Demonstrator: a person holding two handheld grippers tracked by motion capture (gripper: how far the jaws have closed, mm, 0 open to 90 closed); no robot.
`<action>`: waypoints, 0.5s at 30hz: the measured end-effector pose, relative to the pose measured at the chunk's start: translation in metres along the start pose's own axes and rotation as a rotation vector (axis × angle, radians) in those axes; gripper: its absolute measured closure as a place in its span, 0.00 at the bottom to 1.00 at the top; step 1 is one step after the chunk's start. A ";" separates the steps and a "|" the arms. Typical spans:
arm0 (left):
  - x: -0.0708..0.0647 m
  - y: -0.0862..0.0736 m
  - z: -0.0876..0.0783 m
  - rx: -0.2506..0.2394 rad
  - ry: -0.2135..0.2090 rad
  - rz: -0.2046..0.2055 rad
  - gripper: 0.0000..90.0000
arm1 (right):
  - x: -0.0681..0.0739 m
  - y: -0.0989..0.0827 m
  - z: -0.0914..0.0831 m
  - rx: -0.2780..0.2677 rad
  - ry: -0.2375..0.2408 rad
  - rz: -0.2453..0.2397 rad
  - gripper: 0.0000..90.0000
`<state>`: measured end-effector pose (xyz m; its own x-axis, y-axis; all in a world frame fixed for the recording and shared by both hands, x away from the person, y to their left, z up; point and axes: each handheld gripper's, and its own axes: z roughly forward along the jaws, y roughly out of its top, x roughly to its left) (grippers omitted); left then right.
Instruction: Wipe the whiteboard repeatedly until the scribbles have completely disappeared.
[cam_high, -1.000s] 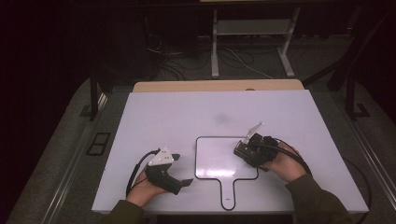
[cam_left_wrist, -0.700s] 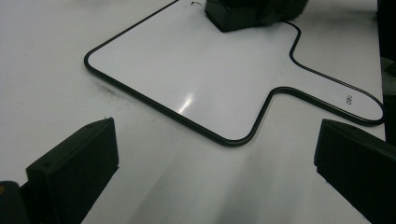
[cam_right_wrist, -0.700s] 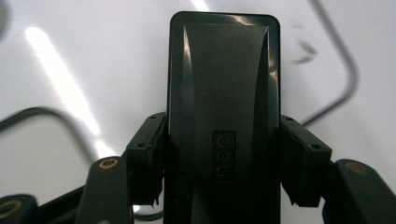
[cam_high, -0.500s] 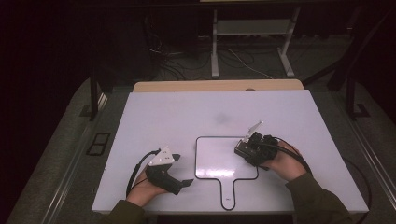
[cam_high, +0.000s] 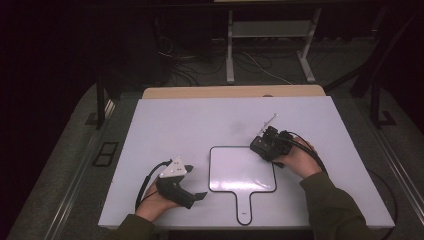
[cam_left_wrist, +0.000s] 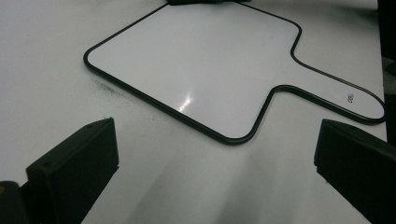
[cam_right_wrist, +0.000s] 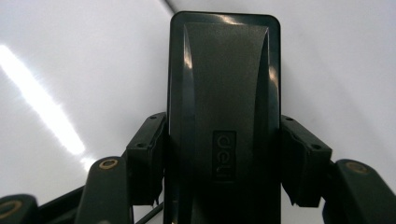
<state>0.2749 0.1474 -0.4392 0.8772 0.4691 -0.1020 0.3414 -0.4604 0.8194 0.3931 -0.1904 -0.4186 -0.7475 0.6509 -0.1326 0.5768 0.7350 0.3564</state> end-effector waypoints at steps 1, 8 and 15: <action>0.000 0.000 0.000 0.000 0.000 0.000 0.00 | -0.002 0.002 0.001 -0.001 -0.001 -0.001 0.43; 0.000 0.000 0.000 0.000 -0.003 -0.001 0.00 | -0.004 0.011 0.004 0.016 -0.035 -0.015 0.43; 0.000 0.000 0.000 -0.003 -0.001 0.001 0.00 | -0.002 0.012 0.004 0.016 -0.004 -0.027 0.43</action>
<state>0.2744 0.1475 -0.4389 0.8777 0.4684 -0.1016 0.3397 -0.4585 0.8212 0.4028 -0.1823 -0.4177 -0.7613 0.6317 -0.1458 0.5619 0.7551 0.3379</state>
